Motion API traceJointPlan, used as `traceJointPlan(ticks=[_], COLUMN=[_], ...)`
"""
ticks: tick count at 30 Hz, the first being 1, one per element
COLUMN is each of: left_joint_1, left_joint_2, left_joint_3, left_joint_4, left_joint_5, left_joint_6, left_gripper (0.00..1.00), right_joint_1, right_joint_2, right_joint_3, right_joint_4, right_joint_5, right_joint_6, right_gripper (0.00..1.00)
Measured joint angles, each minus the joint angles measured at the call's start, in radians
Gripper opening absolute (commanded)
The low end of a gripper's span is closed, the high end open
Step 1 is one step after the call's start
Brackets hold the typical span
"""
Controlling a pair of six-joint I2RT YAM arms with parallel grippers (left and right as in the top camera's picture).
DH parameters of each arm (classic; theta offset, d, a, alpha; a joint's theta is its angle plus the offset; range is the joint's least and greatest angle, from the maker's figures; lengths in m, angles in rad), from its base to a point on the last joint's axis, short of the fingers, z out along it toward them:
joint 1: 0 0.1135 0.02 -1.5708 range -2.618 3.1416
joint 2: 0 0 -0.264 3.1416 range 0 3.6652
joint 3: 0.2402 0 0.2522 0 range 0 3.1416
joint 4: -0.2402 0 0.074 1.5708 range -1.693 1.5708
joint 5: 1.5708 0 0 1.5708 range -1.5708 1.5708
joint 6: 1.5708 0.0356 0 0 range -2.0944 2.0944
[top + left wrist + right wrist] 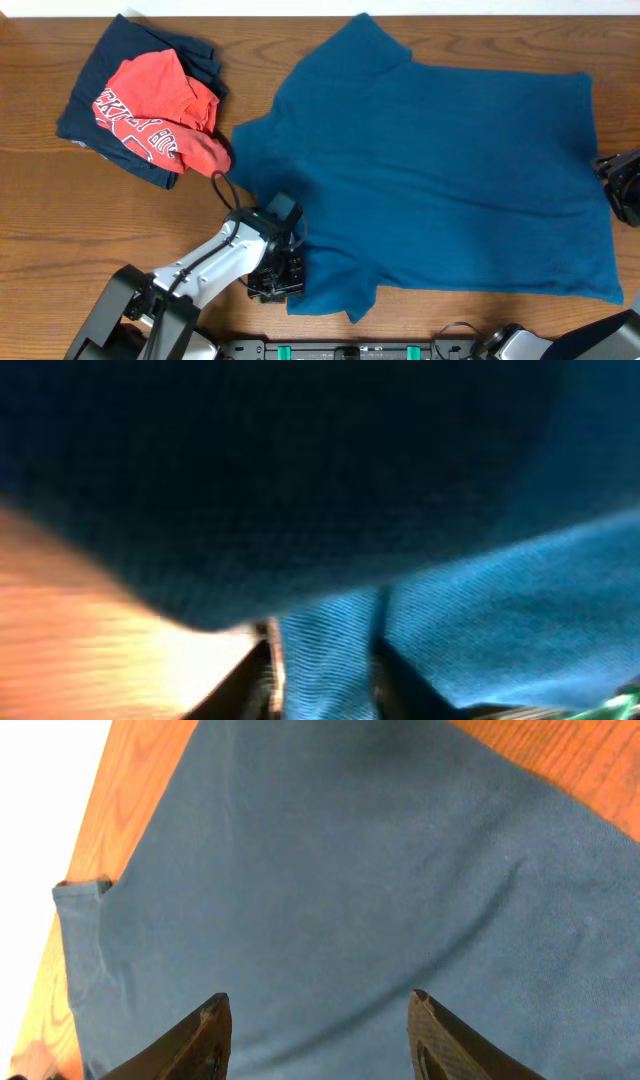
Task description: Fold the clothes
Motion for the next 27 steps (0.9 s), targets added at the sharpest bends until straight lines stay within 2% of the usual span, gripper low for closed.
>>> traceJointPlan(ticks=[2,6,10,16,18,19,27], left_joint_1=[0.000,0.000,0.026,0.099,0.115,0.120,0.131], left_joint_2=[0.000,0.000,-0.004,-0.085,-0.129,-0.144,-0.208], left_joint_3=[-0.003,-0.004,0.010,0.105,0.136,0.146,0.166], left_joint_4=[-0.002,-0.017,-0.111,-0.186,-0.173,-0.163,-0.084], left_joint_5=[0.028,0.101,0.152,0.177,0.181,0.182,0.184], left_joint_6=[-0.005,0.002,0.017,0.046,0.050,0.050,0.031], left_gripper=[0.06,0.06,0.06,0.06,0.06,0.06,0.06], right_joint_1=[0.000,0.000,0.000,0.000,0.000,0.000,-0.069], right_joint_2=[0.000,0.000,0.002,0.032,0.053,0.064,0.203], right_joint_3=[0.000,0.000,0.000,0.000,0.000,0.000,0.000], right_joint_4=[-0.006,-0.032,-0.060,-0.113,-0.142,-0.151,-0.190], right_joint_5=[0.010,0.040,0.074,0.114,0.130,0.145,0.309], right_joint_6=[0.000,-0.001,-0.001,0.000,0.002,0.003,0.028], right_gripper=[0.55,0.55,0.55,0.57,0.75,0.77,0.70])
